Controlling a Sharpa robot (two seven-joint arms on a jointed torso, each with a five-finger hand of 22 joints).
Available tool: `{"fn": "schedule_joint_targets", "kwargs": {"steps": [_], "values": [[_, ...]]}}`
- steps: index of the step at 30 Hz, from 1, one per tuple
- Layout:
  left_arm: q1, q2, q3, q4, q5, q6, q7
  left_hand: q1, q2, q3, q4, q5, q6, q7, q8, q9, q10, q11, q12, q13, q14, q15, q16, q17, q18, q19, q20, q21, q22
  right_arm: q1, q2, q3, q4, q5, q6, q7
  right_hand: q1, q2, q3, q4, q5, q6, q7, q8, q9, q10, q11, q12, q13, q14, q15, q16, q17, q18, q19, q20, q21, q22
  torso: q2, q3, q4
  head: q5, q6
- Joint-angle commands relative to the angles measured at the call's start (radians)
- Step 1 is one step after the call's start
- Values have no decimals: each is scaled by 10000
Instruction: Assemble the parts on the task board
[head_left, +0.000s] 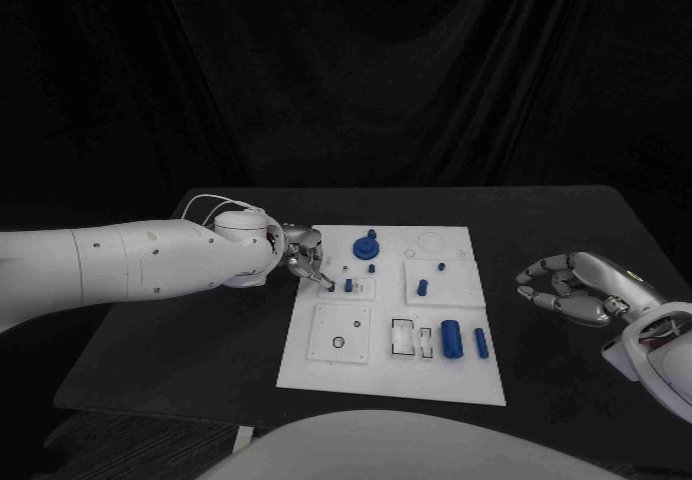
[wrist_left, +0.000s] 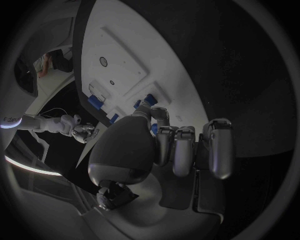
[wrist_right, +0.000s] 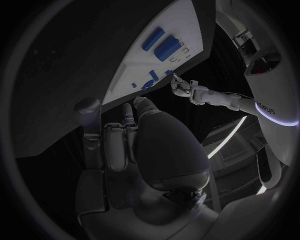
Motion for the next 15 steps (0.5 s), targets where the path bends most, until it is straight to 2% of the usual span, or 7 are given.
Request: {"fn": "schedule_joint_targets", "kwargs": {"steps": [1, 15], "values": [[-32, 33, 4, -37, -24, 32, 2, 42, 111, -6, -37, -10, -110, -4, -98, 305, 179, 24, -79, 1830, 1056, -29, 27, 2633, -29, -62, 31, -45, 2065, -23, -7, 6, 14, -22, 79, -193, 69, 3, 85, -1, 48, 28, 23, 24, -9, 255, -51, -36, -556, 594, -59, -56, 922, 29, -35, -1, -62, 1039, 0, 1, -3, -22, 2], [-64, 41, 4, -107, -24, -263, -60, 195, 278, 72, -94, 16, -359, 14, -522, 232, -1, 43, -252, 1686, 1056, -9, 27, 2633, -17, -95, 55, -94, 2050, -25, 2, 6, -5, -22, 136, -249, 79, -5, 105, -7, 51, 11, 30, 13, -18, 253, -50, -47, -564, 592, -57, -65, 914, 29, -36, -1, -70, 1038, -2, 3, 4, 8, 2]]}}
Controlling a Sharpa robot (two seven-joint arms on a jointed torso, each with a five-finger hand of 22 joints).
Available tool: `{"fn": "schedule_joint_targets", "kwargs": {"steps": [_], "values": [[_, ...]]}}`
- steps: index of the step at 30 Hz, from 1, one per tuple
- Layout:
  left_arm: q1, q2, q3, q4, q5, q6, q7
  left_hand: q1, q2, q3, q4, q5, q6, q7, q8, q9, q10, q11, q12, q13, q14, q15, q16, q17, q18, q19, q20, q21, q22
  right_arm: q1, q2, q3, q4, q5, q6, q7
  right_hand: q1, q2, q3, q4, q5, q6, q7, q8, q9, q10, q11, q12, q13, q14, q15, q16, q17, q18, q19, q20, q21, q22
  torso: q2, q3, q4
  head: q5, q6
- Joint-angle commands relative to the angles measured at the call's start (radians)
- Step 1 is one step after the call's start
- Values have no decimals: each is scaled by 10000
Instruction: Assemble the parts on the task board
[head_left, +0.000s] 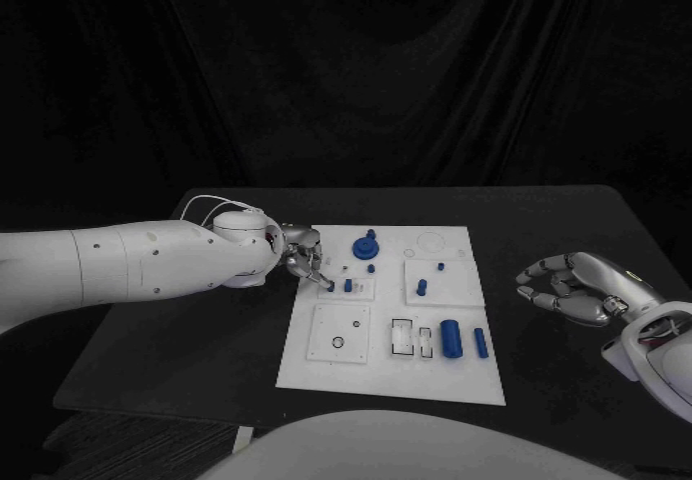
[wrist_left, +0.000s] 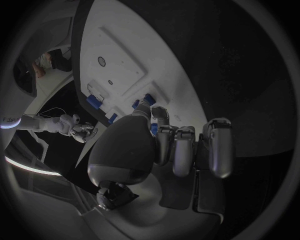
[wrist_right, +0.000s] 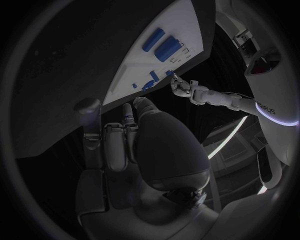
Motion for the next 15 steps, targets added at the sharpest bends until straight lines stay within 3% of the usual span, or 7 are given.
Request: {"fn": "schedule_joint_targets", "kwargs": {"steps": [1, 15], "values": [[-32, 26, -5, -22, -26, -191, -40, 11, 97, 31, -52, 27, -135, 3, -130, 224, -8, 44, -27, 1681, 1056, -9, 27, 2634, -14, -68, 19, -67, 2046, -24, 8, 6, -10, -22, 97, -199, 104, 21, 47, -7, 52, 11, 30, 13, -18, 253, -50, -53, -564, 593, -57, -65, 914, 29, -37, -1, -70, 1039, -1, 2, 1, 23, 2], [-35, 31, -5, -76, -25, -281, -7, 49, 145, 36, -57, 15, -443, 26, -660, 90, -203, 64, -219, 1520, 1056, 7, 27, 2634, 12, -145, 34, -166, 2011, -48, 78, 6, -69, -22, 212, -266, 114, 24, 62, -12, 55, -3, 32, 5, -23, 249, -52, -64, -573, 590, -58, -75, 902, 37, -50, -2, -118, 1029, 1, 2, -1, 55, 2]]}}
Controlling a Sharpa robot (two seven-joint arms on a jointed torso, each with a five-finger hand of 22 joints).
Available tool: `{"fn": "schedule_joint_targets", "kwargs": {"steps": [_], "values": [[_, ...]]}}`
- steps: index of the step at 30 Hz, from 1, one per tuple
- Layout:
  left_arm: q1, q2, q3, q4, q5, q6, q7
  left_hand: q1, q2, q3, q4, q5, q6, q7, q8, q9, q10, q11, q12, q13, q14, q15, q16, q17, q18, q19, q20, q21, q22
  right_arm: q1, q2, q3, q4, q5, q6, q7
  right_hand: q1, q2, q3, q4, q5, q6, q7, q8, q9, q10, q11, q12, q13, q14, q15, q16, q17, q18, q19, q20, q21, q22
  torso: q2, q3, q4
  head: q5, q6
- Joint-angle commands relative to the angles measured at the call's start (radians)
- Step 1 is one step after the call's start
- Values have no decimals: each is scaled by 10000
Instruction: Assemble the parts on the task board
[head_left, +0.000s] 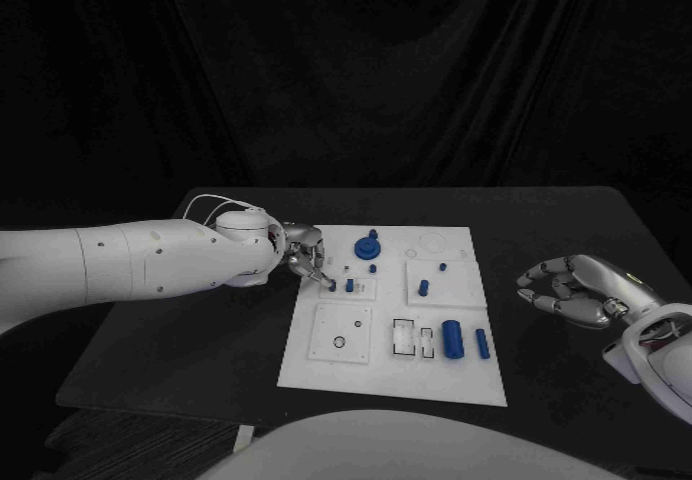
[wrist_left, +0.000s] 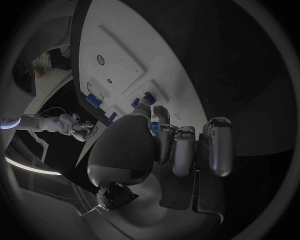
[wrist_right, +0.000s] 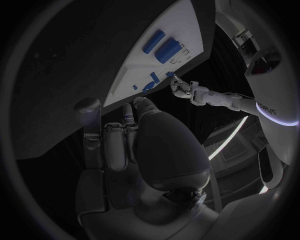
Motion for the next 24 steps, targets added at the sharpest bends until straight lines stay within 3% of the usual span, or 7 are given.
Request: {"fn": "schedule_joint_targets", "kwargs": {"steps": [1, 4, 11, 17, 24], "values": [[-25, 10, -1, -45, -34, -135, -10, -3, 105, 5, -24, 21, -223, -5, -286, 23, -99, -1, -74, 1490, 1056, 13, 27, 2634, 20, -93, -2, -82, 1999, -27, 25, 6, -16, -22, 99, -197, 120, 30, 62, -12, 55, -3, 32, 5, -15, 249, -52, -33, -573, 589, -58, -38, 901, 37, -50, -2, -53, 1031, 1, 2, 1, -6, 2], [-25, 10, -1, -46, -34, -106, -2, -5, 106, -16, -13, 12, -444, 10, -703, -102, -141, 12, -117, 1457, 1056, 24, 27, 2634, 31, -130, 8, -130, 1983, -29, 32, 6, -26, -22, 102, -200, 120, 30, 62, -12, 55, -3, 32, 5, -15, 249, -52, -33, -573, 589, -58, -38, 901, 37, -50, -2, -53, 1031, 0, 2, -2, 12, 2], [-26, -11, -1, -44, -34, -186, 77, -111, 74, -166, 105, -12, -575, 80, -1048, -301, -274, 63, -252, 1353, 1056, 62, 27, 2634, 45, -191, 38, -208, 1961, -31, 22, 6, -29, -22, 105, -205, 120, 30, 62, -12, 55, -3, 32, 5, -15, 249, -52, -33, -573, 589, -58, -38, 901, 37, -50, -2, -53, 1031, -2, 5, -1, 7, 2], [-26, -46, -1, 1, -34, -359, 290, -247, -160, -487, 223, -15, -588, 151, -1270, -456, -512, 121, -490, 1157, 1056, 109, 27, 2634, 59, -248, 74, -284, 1940, -31, 19, 6, -30, -22, 108, -209, 130, 32, 77, -18, 57, -14, 34, -1, -20, 250, -53, -32, -571, 589, -59, -40, 901, 36, -48, -2, -48, 1032, -4, 2, -3, 3, 2], [-25, -94, 0, 70, -34, -555, 552, -275, -273, -816, 371, -16, -544, 189, -1460, -608, -756, 162, -757, 942, 1056, 150, 27, 2634, 79, -320, 114, -381, 1912, -31, 12, 6, -32, -22, 111, -221, 130, 32, 77, -18, 57, -14, 34, -1, -20, 250, -53, -32, -571, 589, -59, -40, 901, 36, -48, -2, -48, 1032, -6, 4, 0, -6, 2]]}}
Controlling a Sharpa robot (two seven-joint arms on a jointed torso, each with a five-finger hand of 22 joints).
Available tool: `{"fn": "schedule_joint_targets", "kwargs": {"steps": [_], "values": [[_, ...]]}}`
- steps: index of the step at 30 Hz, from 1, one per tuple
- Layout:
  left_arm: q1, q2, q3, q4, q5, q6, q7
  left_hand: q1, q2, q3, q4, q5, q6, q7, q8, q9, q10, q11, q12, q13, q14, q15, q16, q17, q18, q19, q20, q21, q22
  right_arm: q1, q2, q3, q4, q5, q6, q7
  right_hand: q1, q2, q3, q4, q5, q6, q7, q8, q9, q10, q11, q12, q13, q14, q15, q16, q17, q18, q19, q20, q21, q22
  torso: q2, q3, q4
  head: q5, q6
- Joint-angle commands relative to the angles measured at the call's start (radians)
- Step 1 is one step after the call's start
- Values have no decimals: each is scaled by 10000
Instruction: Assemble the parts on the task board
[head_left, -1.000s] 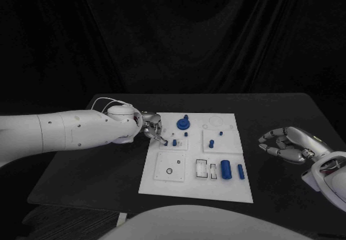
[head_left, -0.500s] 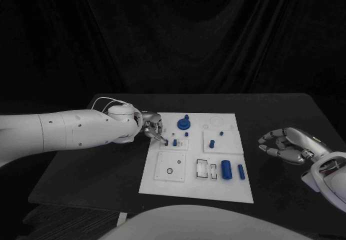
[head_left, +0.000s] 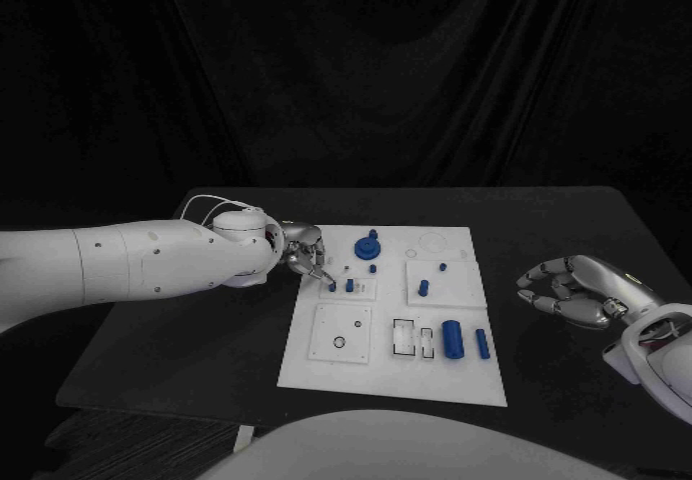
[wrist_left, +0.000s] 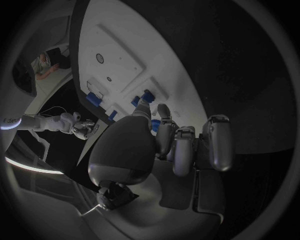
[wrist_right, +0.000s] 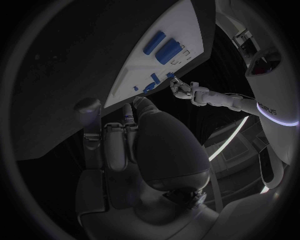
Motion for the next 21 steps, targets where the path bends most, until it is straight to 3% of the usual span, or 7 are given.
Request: {"fn": "schedule_joint_targets", "kwargs": {"steps": [1, 9, 18, 19, 21], "values": [[-17, -21, 6, 52, -24, -294, 400, -7, -190, -191, 61, 2, 54, 72, -107, -54, -116, 11, -80, 916, 1056, 83, 27, 2634, 80, -94, -4, -80, 1910, -22, -11, 6, 3, -22, 48, -172, 83, 4, 60, 4, 58, -15, 33, -1, -11, 245, -52, -33, -628, 586, -59, -53, 886, 39, -55, -2, -73, 1029, -3, 1, 4, -6, 2], [-16, -132, 6, 111, -24, -442, 488, -13, -228, -498, 252, 3, 121, 78, -195, -129, -220, 23, -210, 807, 1056, 99, 27, 2634, 93, -133, 18, -138, 1895, -22, -16, 6, 4, -22, 59, -184, 83, 4, 60, 4, 58, -15, 33, -1, -11, 245, -52, -33, -628, 586, -59, -53, 886, 39, -55, -2, -73, 1029, -4, 6, 11, -15, 2], [9, -356, 8, 374, 451, -741, 600, -170, 190, -855, 340, 4, 119, 108, -474, -363, -532, 51, -563, 520, 1056, 124, 27, 2634, 112, -199, 44, -236, 1871, -21, 6, 6, -6, -22, 87, -200, 83, 4, 60, 4, 58, -15, 33, -1, -11, 245, -52, -33, -628, 586, -59, -53, 886, 39, -55, -2, -73, 1029, -7, 12, 1, 18, 2], [21, -399, 8, 445, 647, -775, 570, -257, 430, -919, 353, 5, 140, 123, -561, -452, -565, 65, -606, 487, 1056, 135, 27, 2634, 114, -207, 54, -249, 1869, -21, 12, 6, -9, -22, 90, -205, 83, 4, 60, 4, 58, -15, 33, -1, -11, 245, -52, -33, -628, 586, -59, -53, 886, 39, -55, -2, -73, 1029, -11, 17, -3, 27, 2], [33, -452, 8, 557, 818, -800, 449, -273, 600, -946, 337, 6, 158, 129, -617, -510, -628, 73, -674, 432, 1056, 144, 27, 2634, 130, -260, 62, -317, 1848, -21, 15, 6, -8, -22, 91, -210, 83, 4, 60, 4, 58, -15, 33, -1, -11, 245, -52, -33, -628, 586, -59, -53, 886, 39, -55, -2, -73, 1029, -13, 23, -11, 36, 2]]}}
